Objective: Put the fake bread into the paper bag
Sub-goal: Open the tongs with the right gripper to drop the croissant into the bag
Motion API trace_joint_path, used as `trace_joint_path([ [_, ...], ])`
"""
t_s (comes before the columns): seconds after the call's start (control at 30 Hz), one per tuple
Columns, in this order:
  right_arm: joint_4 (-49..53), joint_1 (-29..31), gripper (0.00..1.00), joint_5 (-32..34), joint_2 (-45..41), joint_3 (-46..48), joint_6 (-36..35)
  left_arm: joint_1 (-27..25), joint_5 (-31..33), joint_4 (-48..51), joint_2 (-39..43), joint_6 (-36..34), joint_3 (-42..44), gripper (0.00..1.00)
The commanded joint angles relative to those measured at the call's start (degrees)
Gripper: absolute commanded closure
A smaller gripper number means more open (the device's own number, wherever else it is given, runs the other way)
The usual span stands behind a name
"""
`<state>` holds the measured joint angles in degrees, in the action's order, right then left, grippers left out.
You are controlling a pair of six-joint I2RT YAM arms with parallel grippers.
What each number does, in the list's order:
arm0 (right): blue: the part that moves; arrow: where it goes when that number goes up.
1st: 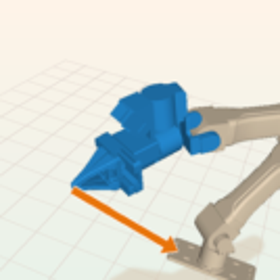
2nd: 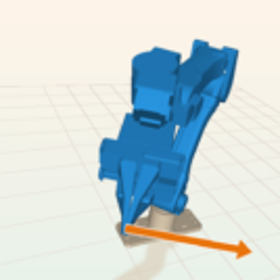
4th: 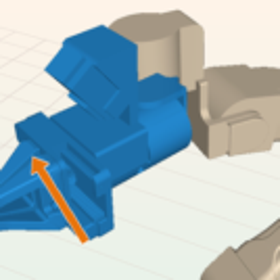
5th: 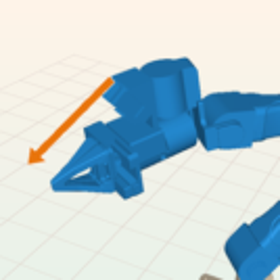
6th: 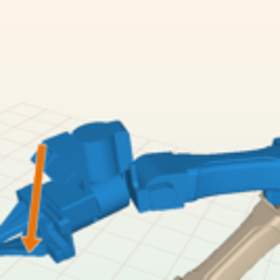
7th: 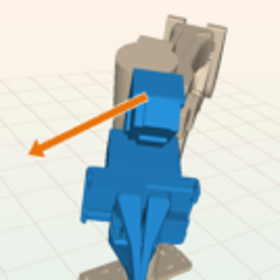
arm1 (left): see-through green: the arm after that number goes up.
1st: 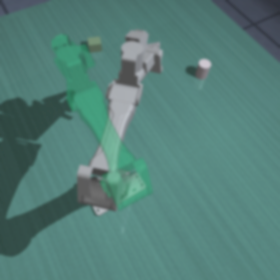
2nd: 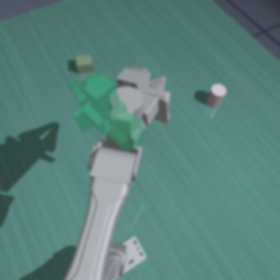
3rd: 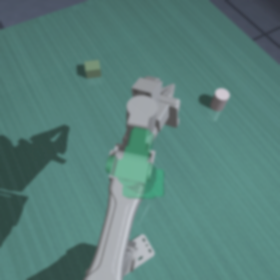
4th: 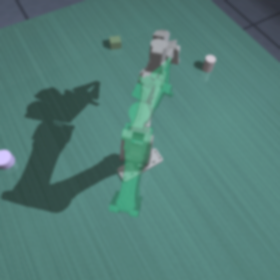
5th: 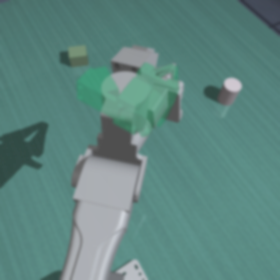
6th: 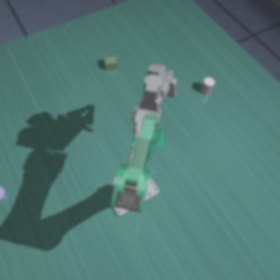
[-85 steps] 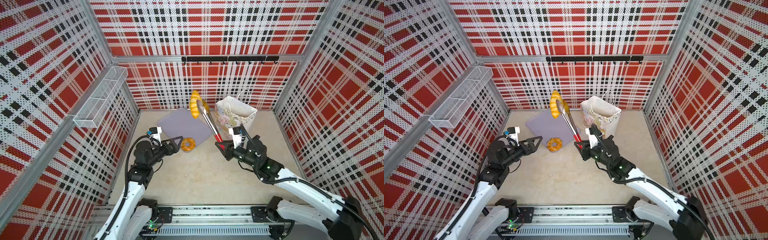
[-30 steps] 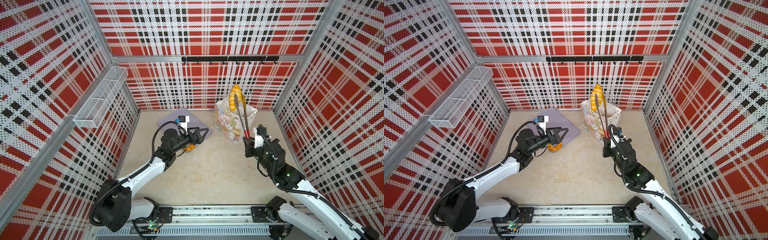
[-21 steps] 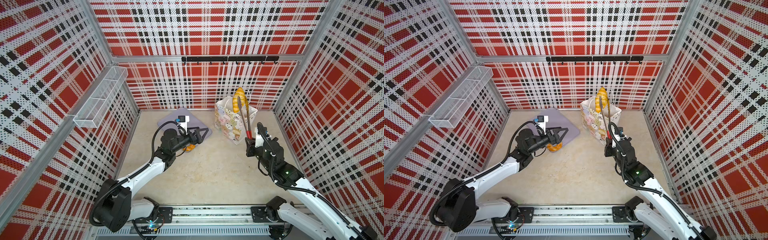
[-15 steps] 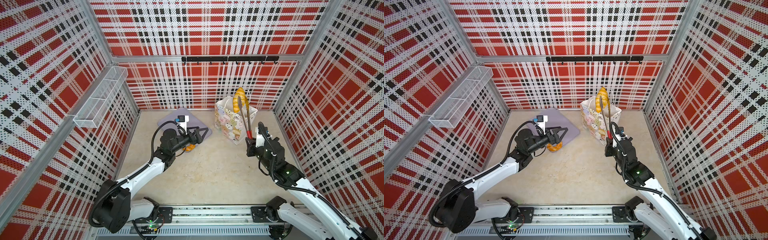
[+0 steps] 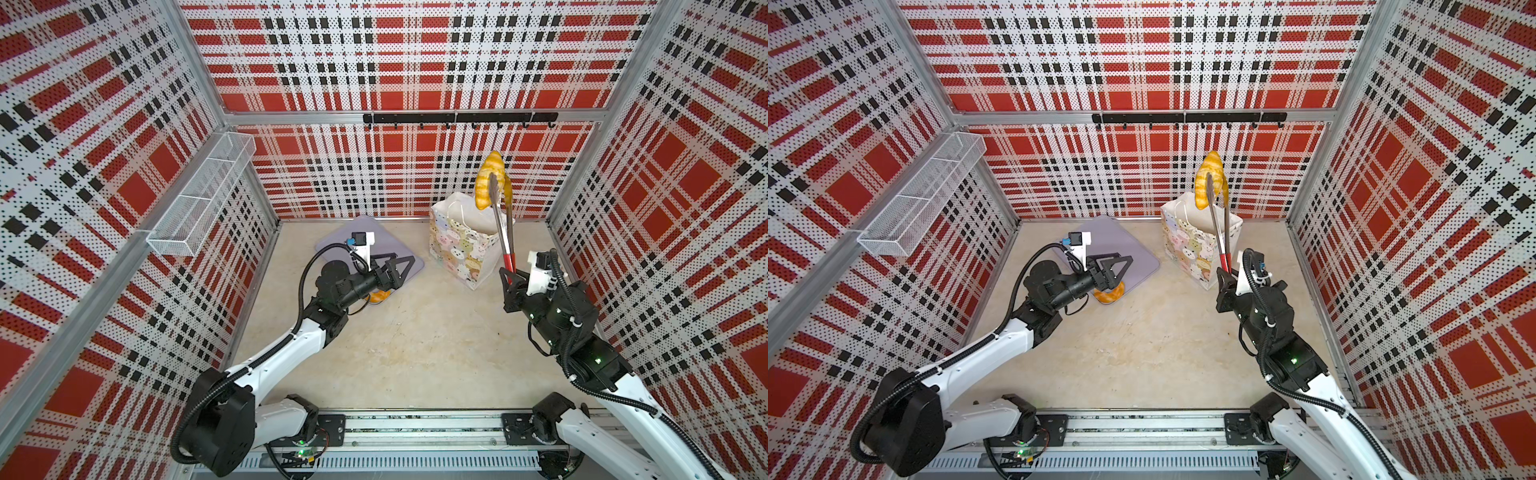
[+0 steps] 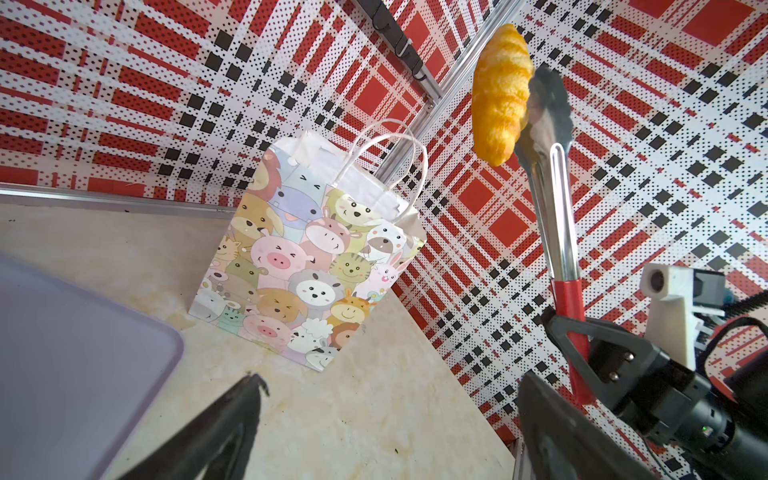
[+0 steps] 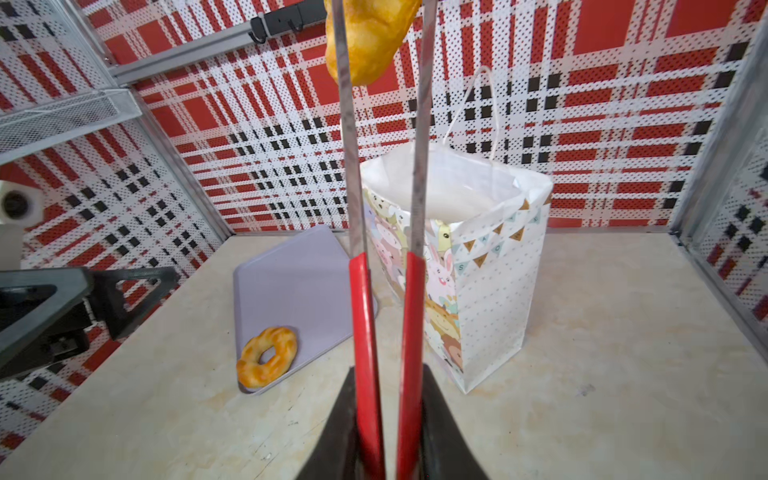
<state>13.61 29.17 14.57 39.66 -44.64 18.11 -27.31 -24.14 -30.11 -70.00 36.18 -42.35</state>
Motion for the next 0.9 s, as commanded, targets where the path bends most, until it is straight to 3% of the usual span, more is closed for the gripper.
trace_joint_path([
  [0.0,0.6,-0.3,0.8,6.7,1.8,-1.6,0.7,0.3,0.1,-1.4,1.5,0.1,0.7,0.02],
  [0.47,5.6,-0.3,0.76,10.2,7.9,-2.5,0.9,0.6,-0.3,-1.4,0.1,0.0,0.5,0.02],
  [0.87,7.0,-0.3,0.7,9.3,8.2,-2.6,1.1,1.0,-0.5,-1.4,1.4,0.2,1.5,0.02],
])
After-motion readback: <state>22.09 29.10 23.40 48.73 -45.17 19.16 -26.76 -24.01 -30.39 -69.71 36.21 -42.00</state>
